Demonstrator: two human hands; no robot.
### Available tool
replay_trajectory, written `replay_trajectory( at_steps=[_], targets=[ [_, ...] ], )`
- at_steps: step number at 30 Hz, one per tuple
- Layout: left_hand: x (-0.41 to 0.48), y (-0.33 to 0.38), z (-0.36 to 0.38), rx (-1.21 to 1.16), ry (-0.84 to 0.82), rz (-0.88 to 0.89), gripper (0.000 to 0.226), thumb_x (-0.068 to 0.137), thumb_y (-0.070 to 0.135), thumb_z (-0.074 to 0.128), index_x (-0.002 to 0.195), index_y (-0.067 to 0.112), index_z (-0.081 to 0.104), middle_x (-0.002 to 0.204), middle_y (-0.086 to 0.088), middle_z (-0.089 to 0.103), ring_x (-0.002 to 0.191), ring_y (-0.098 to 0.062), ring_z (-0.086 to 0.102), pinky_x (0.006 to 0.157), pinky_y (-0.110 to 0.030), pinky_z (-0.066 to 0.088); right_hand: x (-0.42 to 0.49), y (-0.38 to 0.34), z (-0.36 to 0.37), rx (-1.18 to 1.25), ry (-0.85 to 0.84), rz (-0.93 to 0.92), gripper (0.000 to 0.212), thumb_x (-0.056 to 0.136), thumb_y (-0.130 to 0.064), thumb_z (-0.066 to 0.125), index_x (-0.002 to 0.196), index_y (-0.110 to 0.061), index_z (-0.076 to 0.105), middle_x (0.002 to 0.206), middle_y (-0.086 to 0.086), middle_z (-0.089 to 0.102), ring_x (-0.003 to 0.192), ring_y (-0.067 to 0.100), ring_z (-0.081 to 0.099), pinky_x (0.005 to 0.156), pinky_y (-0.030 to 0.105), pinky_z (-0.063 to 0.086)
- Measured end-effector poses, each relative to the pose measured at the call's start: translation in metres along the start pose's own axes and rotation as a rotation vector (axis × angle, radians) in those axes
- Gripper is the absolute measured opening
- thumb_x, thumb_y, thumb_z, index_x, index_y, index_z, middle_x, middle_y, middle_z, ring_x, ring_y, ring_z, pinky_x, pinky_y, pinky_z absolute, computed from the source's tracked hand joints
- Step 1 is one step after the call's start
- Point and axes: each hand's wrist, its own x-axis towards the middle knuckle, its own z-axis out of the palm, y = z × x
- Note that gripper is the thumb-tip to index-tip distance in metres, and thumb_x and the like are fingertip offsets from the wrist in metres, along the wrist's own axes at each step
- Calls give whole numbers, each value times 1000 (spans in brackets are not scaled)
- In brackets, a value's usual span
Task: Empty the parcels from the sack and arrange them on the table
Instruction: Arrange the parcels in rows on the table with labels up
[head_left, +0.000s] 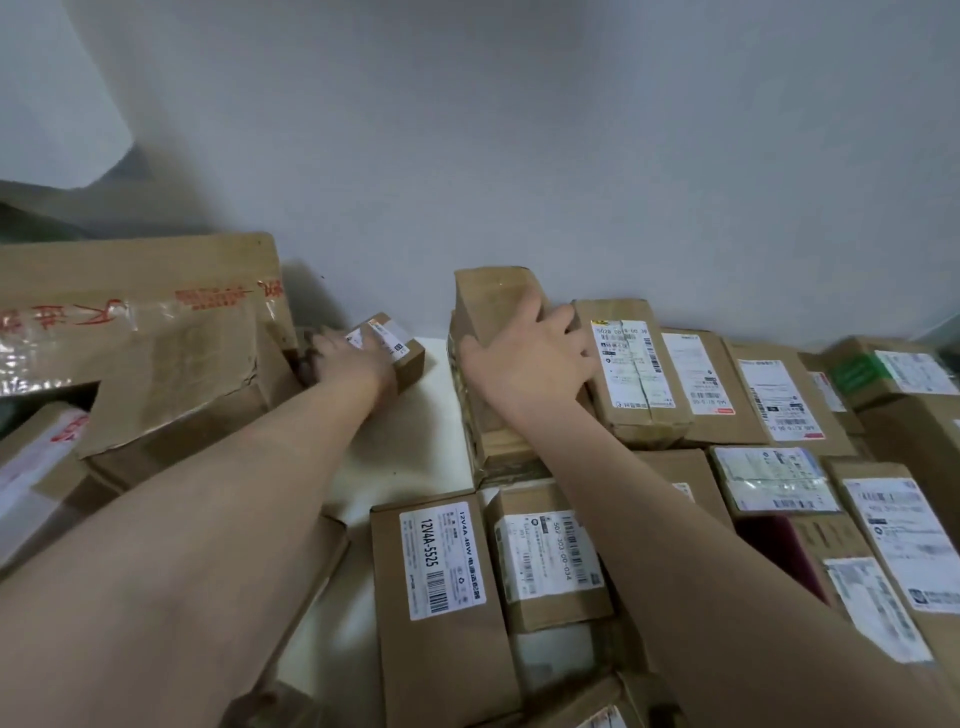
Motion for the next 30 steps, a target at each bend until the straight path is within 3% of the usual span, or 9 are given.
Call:
replay_trajectory(
  at_steps=[5, 9, 11, 13, 16, 19, 23, 27, 30],
  targets=[
    [7, 0, 13, -97, 24, -35, 78, 90, 31, 51, 151, 10, 7, 145, -32, 16, 133, -48, 25, 112, -53, 23, -2, 7, -1, -15, 2, -28, 85, 87, -54, 50, 153, -16, 10, 140, 18, 31, 124, 42, 36, 92, 50, 35],
    [-8, 14, 15, -252, 6, -2, 90, 93, 61, 38, 154, 18, -12, 148, -29, 12, 128, -48, 30, 109, -53, 29, -4, 7, -4, 3, -27, -18, 88, 87, -56, 50, 154, -18, 8, 143, 17, 29, 126, 42, 34, 95, 51, 34],
    [-17, 21, 15, -343, -37, 97, 71, 98, 56, 28, 156, 24, 2, 152, -27, 19, 130, -51, 32, 108, -57, 30, -6, 7, -7, 7, -41, -7, 90, 86, -58, 49, 154, -19, 6, 144, 18, 28, 128, 42, 33, 97, 52, 34],
    [-37, 21, 5, -448, -79, 133, 66, 101, 43, 39, 154, 13, 13, 149, -25, 34, 131, -46, 40, 106, -52, 36, -9, 8, -10, 18, -74, 2, 93, 85, -59, 50, 154, -20, 2, 147, 19, 24, 132, 43, 28, 100, 55, 32],
    [-59, 15, -10, -614, 34, 66, 60, 99, 21, 48, 152, 14, 19, 151, -22, 27, 132, -40, 41, 104, -41, 36, -15, 9, -19, 78, -135, 22, 99, 82, -55, 59, 154, -22, -1, 153, 18, 17, 136, 44, 24, 103, 58, 32],
    [-88, 9, -34, -746, 131, 213, 56, 99, 20, 47, 150, 15, 26, 148, -18, 28, 126, -35, 47, 97, -32, 40, -29, 6, -27, 165, -98, 44, 100, 81, -50, 64, 153, -20, 2, 151, 18, 22, 135, 44, 27, 104, 55, 33],
    [-117, -22, -65, -789, 361, 359, 55, 98, 21, 50, 150, 18, 31, 149, -14, 29, 138, -30, 33, 110, -38, 31, -54, -2, -33, -7, -30, 25, 96, 79, -42, 64, 153, -20, 5, 149, 19, 24, 131, 43, 30, 102, 56, 33],
    [-111, -78, -74, -768, 552, 105, 56, 95, 24, 55, 146, 18, 34, 146, -16, 35, 136, -33, 29, 110, -38, 27, -70, -14, -32, -234, -38, 11, 68, 87, -41, 55, 145, -14, 32, 154, 21, 17, 140, 42, 16, 110, 66, 19],
    [-99, -121, -67, -786, 610, -198, 68, 87, 29, 66, 145, 17, 32, 149, -16, 30, 138, -34, 24, 112, -42, 24, -76, -35, -29, -147, 103, -285, 56, 92, -38, 53, 139, -11, 42, 152, 17, 25, 137, 37, 23, 113, 51, 22]
  ],
)
